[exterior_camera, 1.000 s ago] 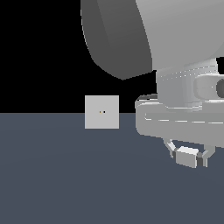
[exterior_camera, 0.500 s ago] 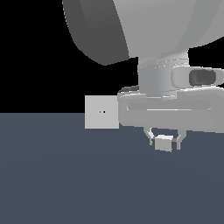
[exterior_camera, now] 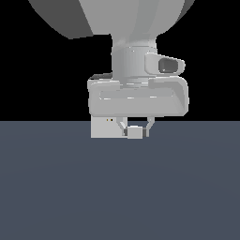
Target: Plug the charger into the wall socket.
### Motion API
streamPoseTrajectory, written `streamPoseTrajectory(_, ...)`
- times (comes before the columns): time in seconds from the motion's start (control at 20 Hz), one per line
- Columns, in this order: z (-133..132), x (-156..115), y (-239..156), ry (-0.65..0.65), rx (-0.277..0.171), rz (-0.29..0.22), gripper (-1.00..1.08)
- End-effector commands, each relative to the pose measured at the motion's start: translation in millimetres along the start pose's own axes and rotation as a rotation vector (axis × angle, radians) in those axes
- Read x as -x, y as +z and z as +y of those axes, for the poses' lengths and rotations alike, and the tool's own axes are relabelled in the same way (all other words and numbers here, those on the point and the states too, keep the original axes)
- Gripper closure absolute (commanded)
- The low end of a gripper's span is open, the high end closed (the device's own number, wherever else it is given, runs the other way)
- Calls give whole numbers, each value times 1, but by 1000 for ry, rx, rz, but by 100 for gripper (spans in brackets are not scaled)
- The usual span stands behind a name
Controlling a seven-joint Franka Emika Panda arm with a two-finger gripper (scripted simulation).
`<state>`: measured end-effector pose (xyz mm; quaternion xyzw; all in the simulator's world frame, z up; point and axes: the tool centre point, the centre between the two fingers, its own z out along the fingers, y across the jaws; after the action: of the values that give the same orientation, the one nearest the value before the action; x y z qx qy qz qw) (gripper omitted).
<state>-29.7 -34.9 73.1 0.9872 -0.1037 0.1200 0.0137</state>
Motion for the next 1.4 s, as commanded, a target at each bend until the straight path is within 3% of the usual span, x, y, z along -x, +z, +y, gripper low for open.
streamPoseTrajectory(0.0,-19,0,-9,-84,-20,0,108)
streamPoseTrajectory(0.55,-59,9,-30,-267,-66,-3,108)
streamPoseTrajectory(1.35,-59,8,-30,-263,-67,-4,108)
